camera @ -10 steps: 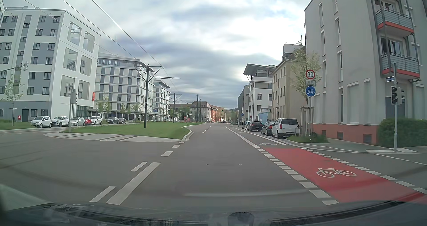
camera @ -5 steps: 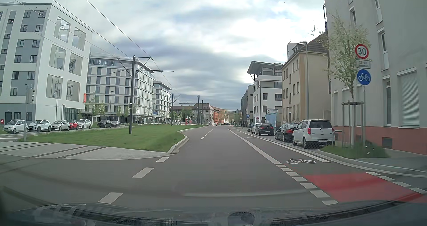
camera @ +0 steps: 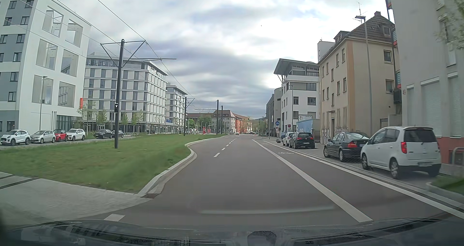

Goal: Follow the waypoints while adhering to traffic rules and regulations

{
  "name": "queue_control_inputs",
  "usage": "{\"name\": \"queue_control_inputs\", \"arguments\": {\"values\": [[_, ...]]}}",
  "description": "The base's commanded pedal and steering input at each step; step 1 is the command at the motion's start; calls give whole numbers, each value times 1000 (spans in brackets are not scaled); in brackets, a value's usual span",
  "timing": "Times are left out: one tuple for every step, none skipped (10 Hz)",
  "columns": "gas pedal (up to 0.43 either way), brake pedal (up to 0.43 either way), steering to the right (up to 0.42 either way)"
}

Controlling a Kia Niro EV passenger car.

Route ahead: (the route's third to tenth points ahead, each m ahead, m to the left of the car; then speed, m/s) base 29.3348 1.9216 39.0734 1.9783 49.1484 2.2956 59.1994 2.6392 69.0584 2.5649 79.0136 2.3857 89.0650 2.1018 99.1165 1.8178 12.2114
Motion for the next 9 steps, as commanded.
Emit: {"name": "queue_control_inputs", "arguments": {"values": [[59, 0, -10], [59, 0, -10], [59, 0, -14], [59, 0, -15], [59, 0, -15], [59, 0, -16], [59, 0, -16], [59, 0, -14], [59, 0, -14]]}}
